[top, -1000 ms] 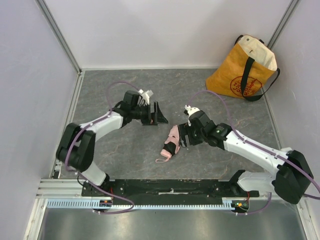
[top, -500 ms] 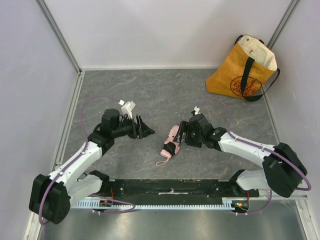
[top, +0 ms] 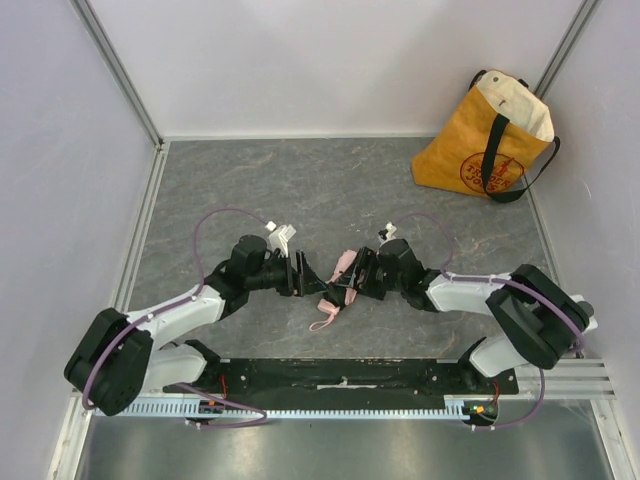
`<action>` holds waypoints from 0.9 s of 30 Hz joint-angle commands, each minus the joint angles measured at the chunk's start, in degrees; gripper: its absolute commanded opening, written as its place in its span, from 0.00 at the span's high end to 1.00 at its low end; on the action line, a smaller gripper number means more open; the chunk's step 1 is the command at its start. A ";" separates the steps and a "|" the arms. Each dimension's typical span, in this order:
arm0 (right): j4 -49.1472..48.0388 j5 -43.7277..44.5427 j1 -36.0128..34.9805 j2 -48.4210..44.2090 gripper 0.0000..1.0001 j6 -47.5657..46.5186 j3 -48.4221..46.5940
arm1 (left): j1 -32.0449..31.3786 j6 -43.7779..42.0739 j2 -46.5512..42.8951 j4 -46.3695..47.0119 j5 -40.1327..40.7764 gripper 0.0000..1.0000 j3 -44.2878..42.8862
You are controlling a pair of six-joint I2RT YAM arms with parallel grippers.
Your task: Put away the umbrella
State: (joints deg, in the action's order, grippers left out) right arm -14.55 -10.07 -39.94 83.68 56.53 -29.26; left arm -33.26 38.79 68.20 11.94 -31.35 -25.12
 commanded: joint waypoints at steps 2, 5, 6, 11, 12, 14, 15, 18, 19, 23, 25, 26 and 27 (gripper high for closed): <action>-13.13 0.75 0.04 5.25 0.31 -0.89 0.52 | -0.14 -0.12 -4.30 2.21 4.01 0.26 -1.33; -15.43 2.15 -1.27 7.37 0.53 -4.75 -1.41 | -0.06 0.24 -8.86 1.16 6.21 0.27 -1.24; -14.12 2.85 -1.45 7.81 0.60 -5.64 -2.72 | -0.06 -0.46 -9.92 0.02 6.65 0.27 -2.11; 21.40 16.00 -2.77 8.95 0.70 -13.18 -21.84 | 0.21 -4.24 -12.74 -9.03 10.17 0.26 -8.09; 30.02 20.91 -2.77 9.83 0.69 -15.03 -26.07 | 0.47 -4.85 -12.92 -9.57 9.74 0.26 -9.14; 44.86 30.30 -2.51 12.81 0.69 -20.48 -36.43 | 0.65 -6.26 -13.18 -11.14 8.42 0.26 -11.16; 49.83 35.15 -2.51 14.22 0.69 -21.63 -39.18 | 0.65 -6.87 -13.62 -11.41 8.50 0.26 -11.52; 59.24 43.08 -2.33 18.87 0.69 -25.33 -46.47 | 0.82 -5.48 -15.46 -10.63 8.42 0.25 -10.74; 62.15 44.76 -2.33 20.89 0.69 -26.11 -49.64 | 0.82 -5.56 -15.99 -10.54 7.37 0.25 -10.47; 76.47 56.62 -3.03 31.08 0.69 -25.69 -61.68 | 1.00 -5.48 -21.52 -13.44 7.80 0.24 -8.11; 85.25 60.67 -3.47 37.84 0.68 -24.20 -70.36 | 1.35 -5.21 -23.81 -14.14 7.80 0.22 -6.70; 88.52 62.43 -4.17 41.61 0.67 -23.75 -75.37 | 1.53 -5.65 -24.43 -14.93 7.63 0.22 -6.69; 91.16 64.45 -5.05 44.70 0.66 -23.40 -79.34 | 1.53 -6.26 -24.96 -15.89 7.62 0.22 -7.13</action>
State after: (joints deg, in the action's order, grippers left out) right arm 57.04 39.22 -42.76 118.91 32.49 -94.35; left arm -32.34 35.11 46.28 -0.89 -23.46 -32.88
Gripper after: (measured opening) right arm 0.394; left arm 0.775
